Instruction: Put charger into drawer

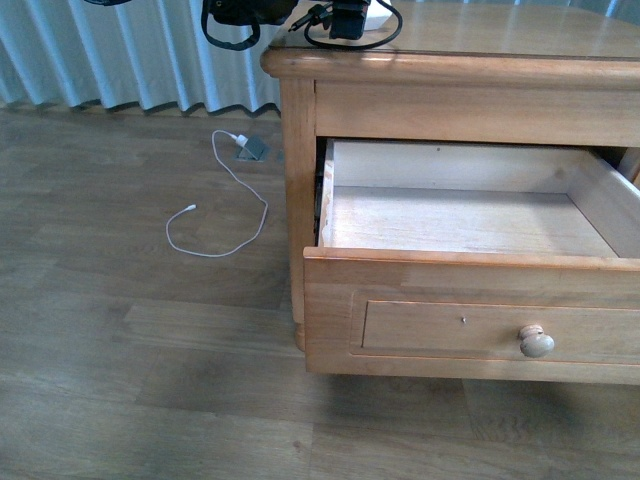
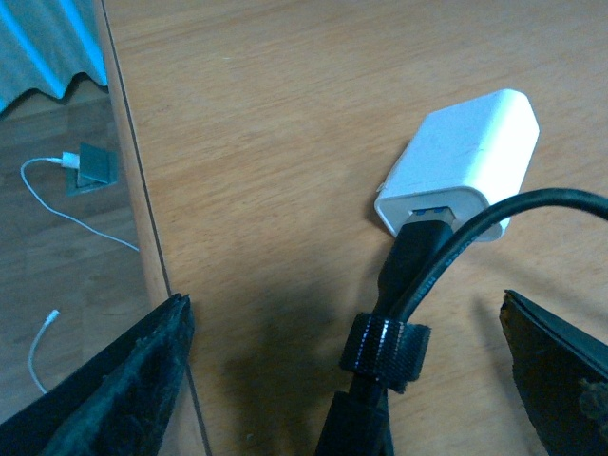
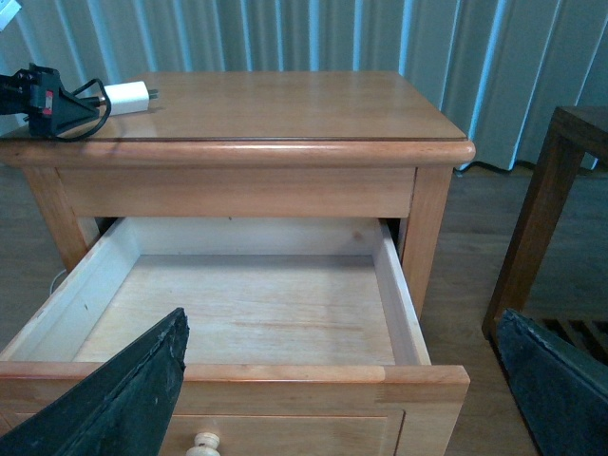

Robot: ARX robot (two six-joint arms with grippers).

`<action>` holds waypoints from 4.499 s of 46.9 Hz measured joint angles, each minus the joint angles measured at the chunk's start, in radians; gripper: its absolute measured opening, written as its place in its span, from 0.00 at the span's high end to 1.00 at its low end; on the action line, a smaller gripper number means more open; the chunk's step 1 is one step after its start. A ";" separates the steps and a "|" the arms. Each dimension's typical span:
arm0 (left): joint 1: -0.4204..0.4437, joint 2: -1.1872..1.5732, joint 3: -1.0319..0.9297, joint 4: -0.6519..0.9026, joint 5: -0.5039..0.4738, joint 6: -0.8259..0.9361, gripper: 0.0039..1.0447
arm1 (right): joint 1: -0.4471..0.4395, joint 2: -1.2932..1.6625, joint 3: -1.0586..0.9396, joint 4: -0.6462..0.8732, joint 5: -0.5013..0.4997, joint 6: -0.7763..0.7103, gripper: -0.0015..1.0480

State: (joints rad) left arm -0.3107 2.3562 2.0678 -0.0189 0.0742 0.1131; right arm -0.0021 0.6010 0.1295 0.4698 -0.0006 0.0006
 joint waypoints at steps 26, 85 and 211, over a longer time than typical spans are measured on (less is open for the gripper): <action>-0.009 0.004 0.003 0.009 -0.045 0.059 0.91 | 0.000 0.000 0.000 0.000 0.000 0.000 0.08; -0.228 -0.279 -0.613 0.298 0.098 -0.017 0.94 | 0.000 0.000 0.000 0.000 0.000 0.000 0.08; 0.307 -2.296 -2.001 0.005 -0.077 -0.120 0.96 | 0.001 -0.001 0.000 0.000 0.000 0.000 0.08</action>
State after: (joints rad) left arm -0.0036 0.0597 0.0669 -0.0135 -0.0025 -0.0067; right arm -0.0013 0.6003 0.1295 0.4694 -0.0006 0.0006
